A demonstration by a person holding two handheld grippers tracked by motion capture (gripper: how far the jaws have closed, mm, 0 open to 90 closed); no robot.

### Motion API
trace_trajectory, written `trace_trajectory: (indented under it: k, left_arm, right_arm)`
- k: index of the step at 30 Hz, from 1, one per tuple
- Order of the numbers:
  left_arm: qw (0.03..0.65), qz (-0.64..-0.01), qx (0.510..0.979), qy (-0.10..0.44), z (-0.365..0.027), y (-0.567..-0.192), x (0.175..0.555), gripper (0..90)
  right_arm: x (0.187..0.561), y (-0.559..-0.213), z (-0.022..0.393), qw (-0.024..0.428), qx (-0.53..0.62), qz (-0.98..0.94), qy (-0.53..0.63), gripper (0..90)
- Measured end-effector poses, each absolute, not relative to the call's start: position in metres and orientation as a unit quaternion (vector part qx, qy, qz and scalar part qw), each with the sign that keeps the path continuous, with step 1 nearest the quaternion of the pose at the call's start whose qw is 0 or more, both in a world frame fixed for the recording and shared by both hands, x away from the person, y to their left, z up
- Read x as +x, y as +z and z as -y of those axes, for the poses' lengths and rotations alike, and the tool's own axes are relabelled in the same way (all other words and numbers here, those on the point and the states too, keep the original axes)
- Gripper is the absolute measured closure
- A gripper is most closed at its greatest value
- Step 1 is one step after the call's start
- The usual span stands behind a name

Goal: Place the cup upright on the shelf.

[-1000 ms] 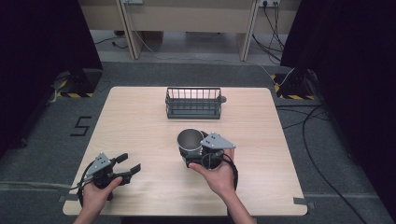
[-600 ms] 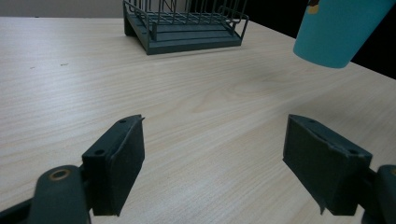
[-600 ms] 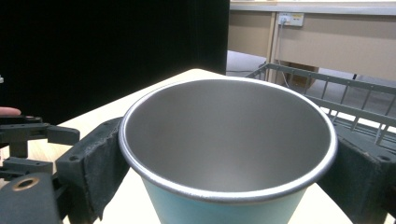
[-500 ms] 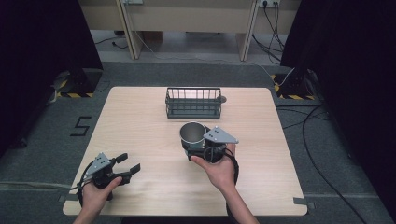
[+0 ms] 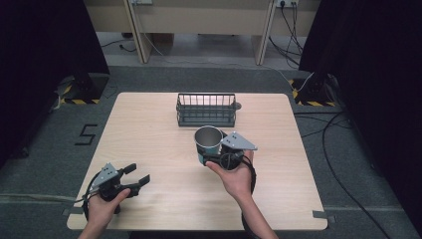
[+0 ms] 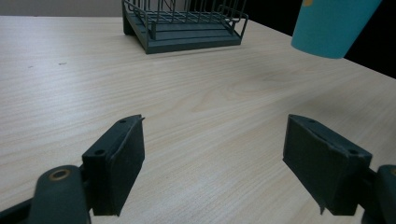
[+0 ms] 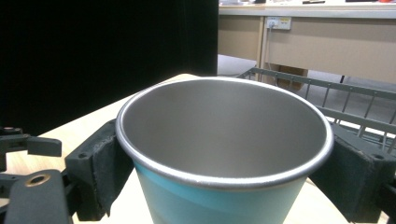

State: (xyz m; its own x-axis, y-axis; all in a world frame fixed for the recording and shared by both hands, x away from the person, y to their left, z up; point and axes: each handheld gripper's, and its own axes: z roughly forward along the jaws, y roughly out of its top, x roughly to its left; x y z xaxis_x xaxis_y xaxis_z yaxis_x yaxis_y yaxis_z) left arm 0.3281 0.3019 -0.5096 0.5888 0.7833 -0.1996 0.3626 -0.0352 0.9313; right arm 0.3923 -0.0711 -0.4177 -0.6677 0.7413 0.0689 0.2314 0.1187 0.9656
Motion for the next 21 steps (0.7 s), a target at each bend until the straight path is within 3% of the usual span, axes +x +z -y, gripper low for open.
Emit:
trace_trajectory:
  k: [21]
  left_arm:
    - [0.560,-0.413,0.693,0.188,-0.303,-0.509,0.328,20.3]
  right_arm:
    - [0.412,-0.411,0.073,0.246,0.355,-0.695,0.575,13.5]
